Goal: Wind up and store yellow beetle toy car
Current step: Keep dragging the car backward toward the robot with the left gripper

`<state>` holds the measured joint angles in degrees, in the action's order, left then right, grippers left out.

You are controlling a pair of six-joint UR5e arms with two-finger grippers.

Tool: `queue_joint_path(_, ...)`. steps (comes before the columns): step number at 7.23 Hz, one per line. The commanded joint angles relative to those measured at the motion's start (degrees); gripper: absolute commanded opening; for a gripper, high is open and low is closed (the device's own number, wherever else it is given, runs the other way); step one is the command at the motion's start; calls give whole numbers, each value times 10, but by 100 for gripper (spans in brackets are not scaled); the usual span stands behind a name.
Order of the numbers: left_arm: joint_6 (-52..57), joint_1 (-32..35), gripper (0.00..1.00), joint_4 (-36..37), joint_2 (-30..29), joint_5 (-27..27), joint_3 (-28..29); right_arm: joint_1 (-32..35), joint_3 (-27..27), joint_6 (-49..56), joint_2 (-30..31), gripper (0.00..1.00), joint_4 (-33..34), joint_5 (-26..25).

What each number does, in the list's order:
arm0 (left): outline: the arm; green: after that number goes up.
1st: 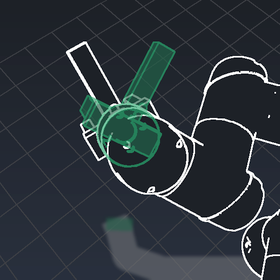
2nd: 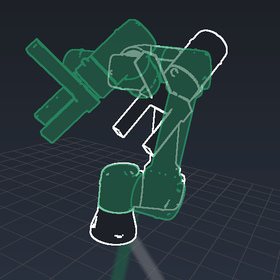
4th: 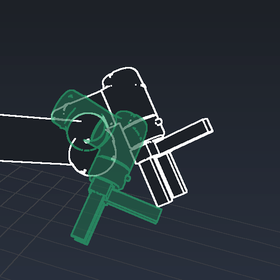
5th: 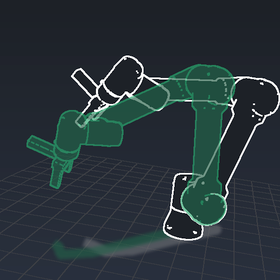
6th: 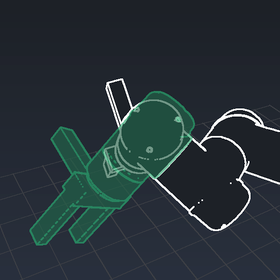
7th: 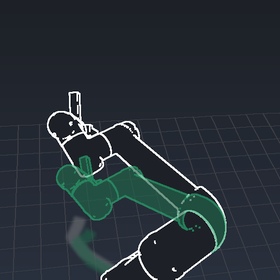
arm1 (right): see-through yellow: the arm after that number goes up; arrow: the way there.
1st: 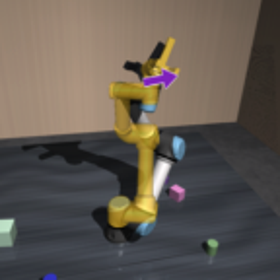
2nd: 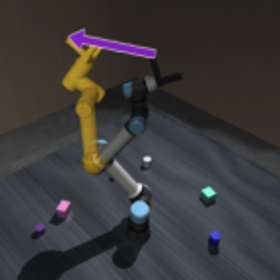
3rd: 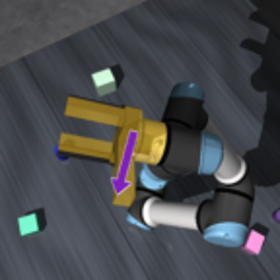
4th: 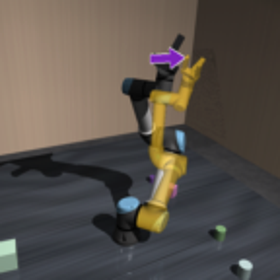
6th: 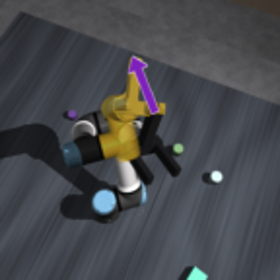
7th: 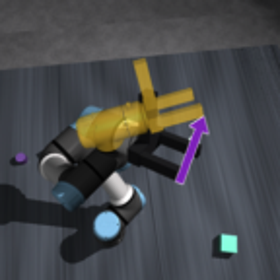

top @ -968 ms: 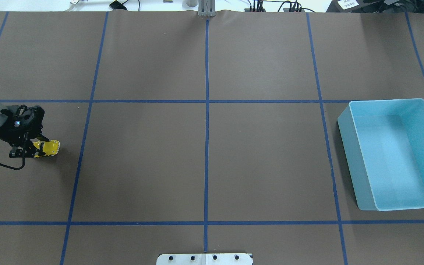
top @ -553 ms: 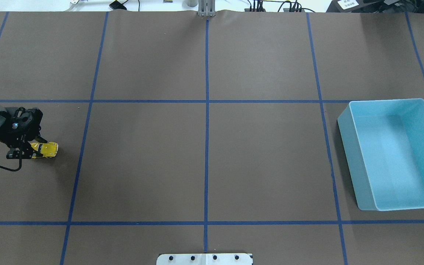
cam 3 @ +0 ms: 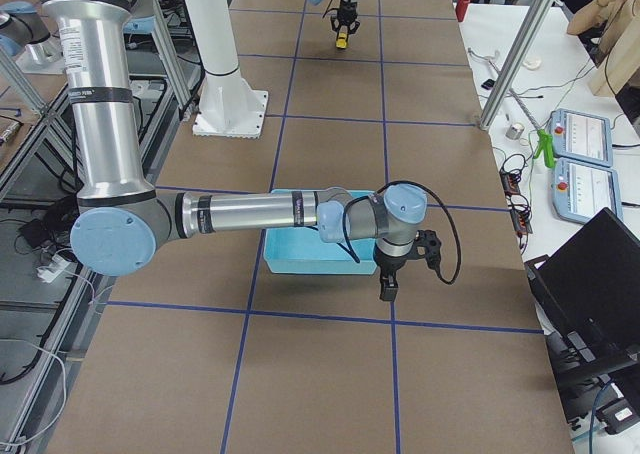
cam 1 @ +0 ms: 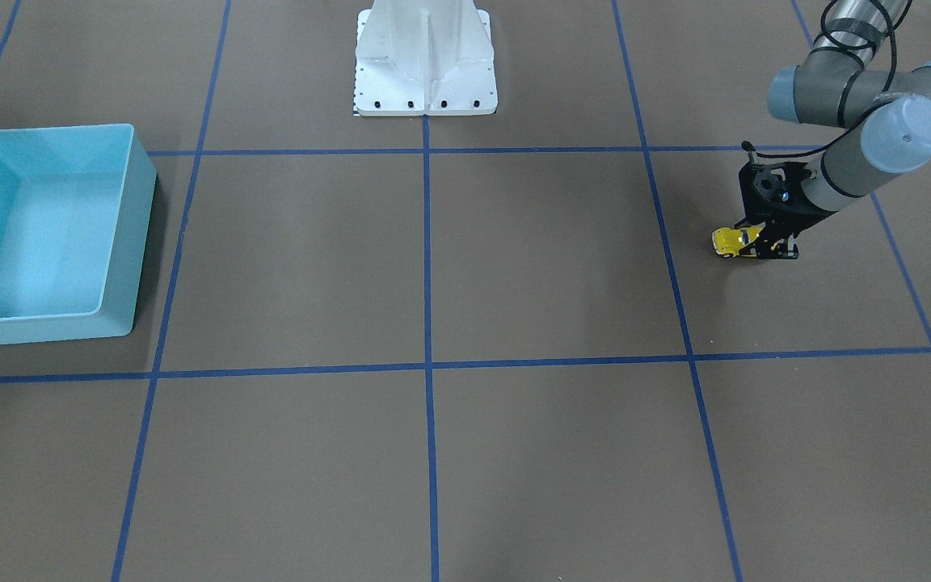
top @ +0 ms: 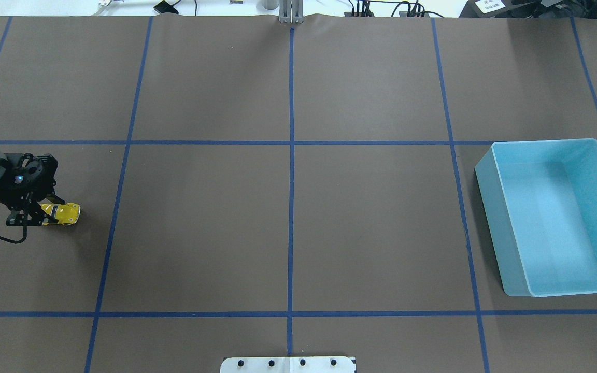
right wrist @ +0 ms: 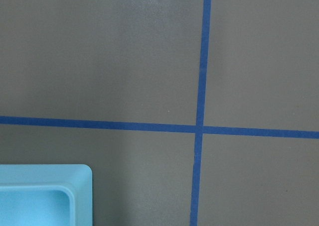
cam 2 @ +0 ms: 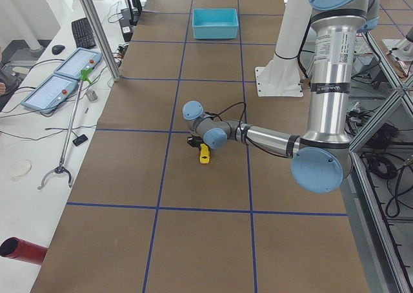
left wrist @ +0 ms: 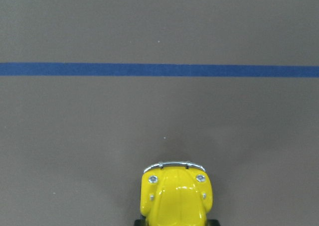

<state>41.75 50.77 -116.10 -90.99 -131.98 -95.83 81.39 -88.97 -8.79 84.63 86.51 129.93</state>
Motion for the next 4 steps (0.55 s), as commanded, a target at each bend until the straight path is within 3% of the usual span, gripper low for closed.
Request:
queue_joint_path(1,13,0,0,0,0,-1,3,0,0,0,0,100,0,0)
queue_joint_path(4,32,2,0,-1,6,-13,8,0,1,0,0,100,0,0)
